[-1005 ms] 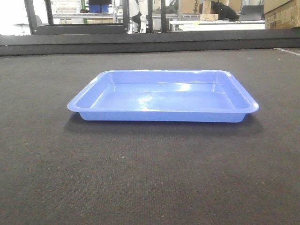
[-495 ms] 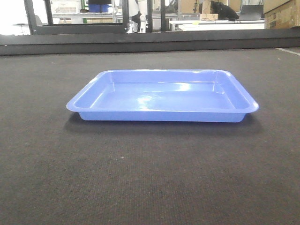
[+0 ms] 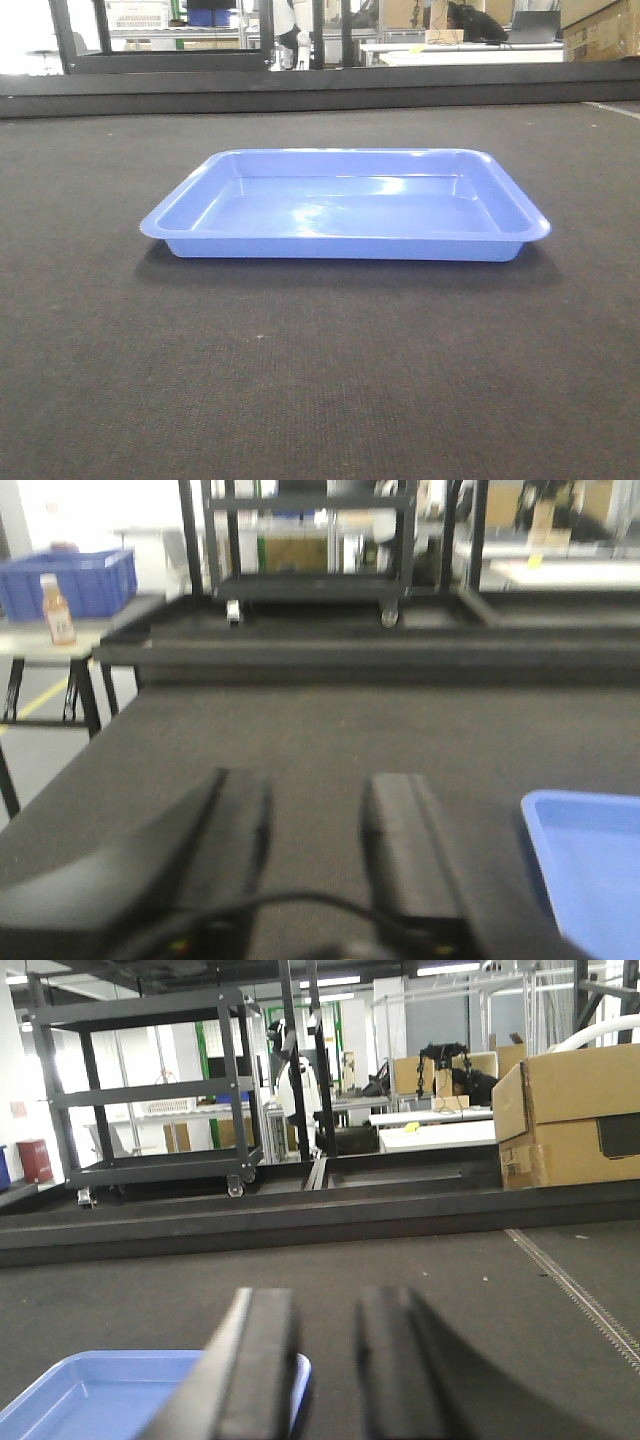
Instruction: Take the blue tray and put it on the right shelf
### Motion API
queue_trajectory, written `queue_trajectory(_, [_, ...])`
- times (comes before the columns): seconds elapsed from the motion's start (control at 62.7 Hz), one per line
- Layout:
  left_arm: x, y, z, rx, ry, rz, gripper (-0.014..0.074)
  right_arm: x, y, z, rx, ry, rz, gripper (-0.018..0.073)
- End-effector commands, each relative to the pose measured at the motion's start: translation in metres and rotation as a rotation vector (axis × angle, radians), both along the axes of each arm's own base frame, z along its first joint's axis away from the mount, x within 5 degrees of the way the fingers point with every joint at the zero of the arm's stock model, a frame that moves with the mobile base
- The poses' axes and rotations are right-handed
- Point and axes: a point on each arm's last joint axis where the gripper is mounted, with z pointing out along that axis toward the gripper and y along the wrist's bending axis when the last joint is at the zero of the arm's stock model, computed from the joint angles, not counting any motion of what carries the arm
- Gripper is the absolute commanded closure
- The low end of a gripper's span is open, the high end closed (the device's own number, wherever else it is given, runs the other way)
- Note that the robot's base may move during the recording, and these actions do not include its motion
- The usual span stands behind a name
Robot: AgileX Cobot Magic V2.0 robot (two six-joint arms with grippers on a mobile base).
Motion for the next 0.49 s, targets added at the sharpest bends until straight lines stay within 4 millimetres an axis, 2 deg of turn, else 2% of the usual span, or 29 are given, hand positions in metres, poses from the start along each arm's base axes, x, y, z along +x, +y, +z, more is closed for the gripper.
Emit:
queue_trajectory(0.0, [0.026,-0.001,0.019,0.004,0.004,-0.008,0.0218,0.015,0.0,0.026,-0.01,-0.038,-0.005,0.003])
queue_trajectory(0.096, [0.056,-0.008,0.021,0.007,0.053,-0.058,0.0182,0.042,0.001,0.034,-0.013,0.039,-0.004,-0.0072])
queue_trajectory(0.207, [0.09,-0.023,0.027,0.015,0.152,-0.134,0.0182,0.074,0.003,0.044,-0.019,0.149,-0.001,-0.0064])
queue_trajectory(0.383, [0.15,-0.069,0.028,0.056,0.397,-0.276,0.0182,0.127,0.006,0.07,-0.03,0.356,0.01,-0.0063])
queue_trajectory(0.479, [0.184,-0.096,0.028,0.042,0.509,-0.327,0.0182,0.157,0.008,0.076,-0.037,0.482,0.017,-0.0063])
